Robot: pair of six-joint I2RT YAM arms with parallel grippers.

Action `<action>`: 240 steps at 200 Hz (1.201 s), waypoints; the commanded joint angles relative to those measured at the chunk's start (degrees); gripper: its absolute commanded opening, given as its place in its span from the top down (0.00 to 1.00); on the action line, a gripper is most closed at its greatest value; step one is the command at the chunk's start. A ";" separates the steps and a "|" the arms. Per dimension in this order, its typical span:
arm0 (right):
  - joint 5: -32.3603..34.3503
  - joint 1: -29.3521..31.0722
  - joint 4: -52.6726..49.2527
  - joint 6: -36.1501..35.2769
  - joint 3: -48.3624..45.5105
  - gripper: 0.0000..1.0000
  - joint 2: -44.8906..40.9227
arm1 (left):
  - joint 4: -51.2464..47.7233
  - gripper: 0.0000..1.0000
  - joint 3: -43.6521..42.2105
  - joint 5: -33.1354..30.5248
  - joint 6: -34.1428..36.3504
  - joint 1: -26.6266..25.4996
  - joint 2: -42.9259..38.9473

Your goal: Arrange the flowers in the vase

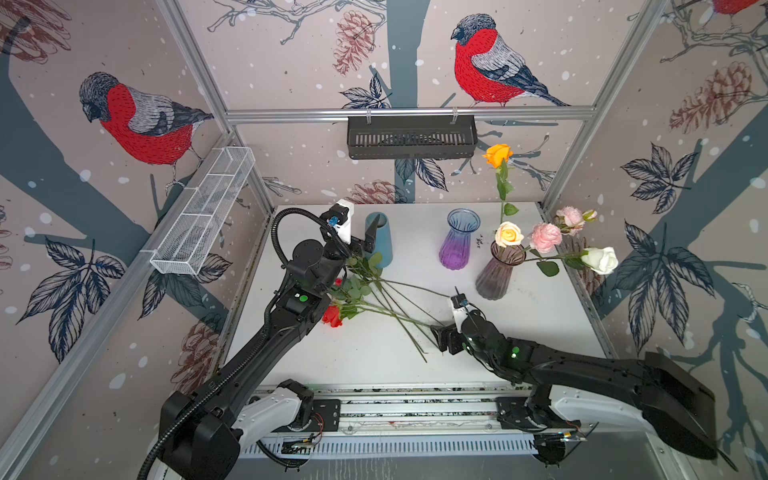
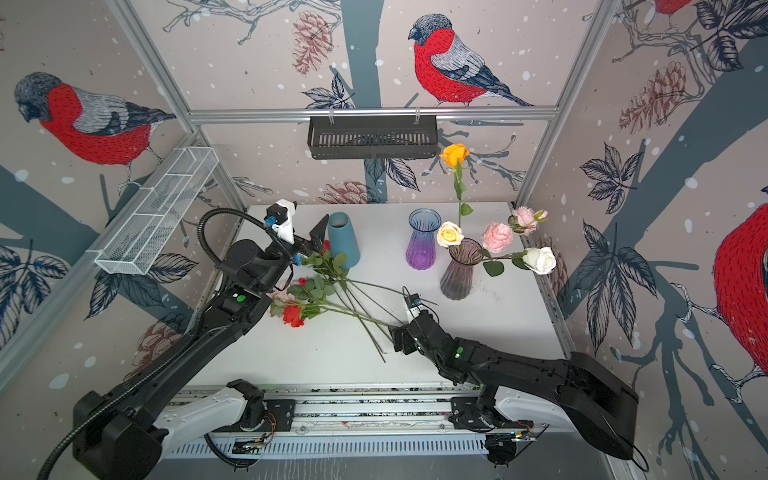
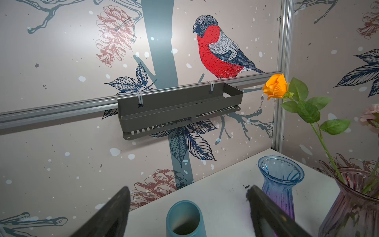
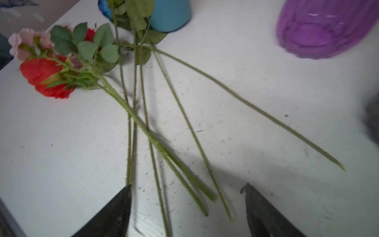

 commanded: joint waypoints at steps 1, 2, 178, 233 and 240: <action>13.61 -0.88 16.38 1.15 -6.61 0.08 -5.96 | 2.46 0.11 0.44 1.63 -0.30 0.22 0.12; 13.84 -0.95 16.78 1.04 -6.94 0.08 -6.30 | 2.53 0.11 0.45 1.66 -0.36 0.27 0.08; -9.36 -39.47 34.15 -18.23 -8.89 0.01 -10.36 | 3.97 0.12 0.18 7.13 -3.39 0.40 1.12; 1.24 -37.19 42.94 -23.87 -3.75 0.00 3.53 | 4.40 0.13 0.18 7.92 -4.40 0.42 0.68; 0.76 -37.45 44.16 -24.03 -3.39 0.01 4.86 | 4.44 0.12 0.10 8.08 -4.54 0.41 0.52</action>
